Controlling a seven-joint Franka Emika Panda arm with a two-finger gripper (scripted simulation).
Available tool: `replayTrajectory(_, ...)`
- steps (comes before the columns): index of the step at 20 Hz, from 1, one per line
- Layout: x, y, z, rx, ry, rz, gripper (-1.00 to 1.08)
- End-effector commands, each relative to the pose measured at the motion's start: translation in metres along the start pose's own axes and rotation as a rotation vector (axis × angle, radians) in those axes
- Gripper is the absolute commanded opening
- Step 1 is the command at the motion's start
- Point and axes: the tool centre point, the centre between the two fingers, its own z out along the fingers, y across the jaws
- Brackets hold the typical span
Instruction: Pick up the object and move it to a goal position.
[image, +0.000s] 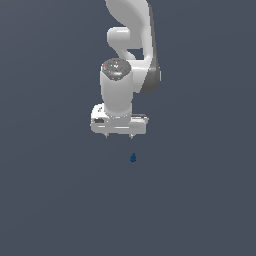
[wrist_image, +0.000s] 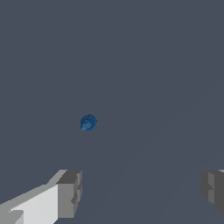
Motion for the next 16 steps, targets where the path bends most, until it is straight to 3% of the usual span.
replayTrajectory(1, 0.0, 0.0, 0.0, 0.0, 0.0, 0.0, 1.0)
replayTrajectory(10, 0.001, 0.012, -0.002, -0.033, 0.001, -0.041, 1.0)
replayTrajectory(16, 0.003, 0.009, 0.001, -0.03, 0.002, -0.034, 1.0)
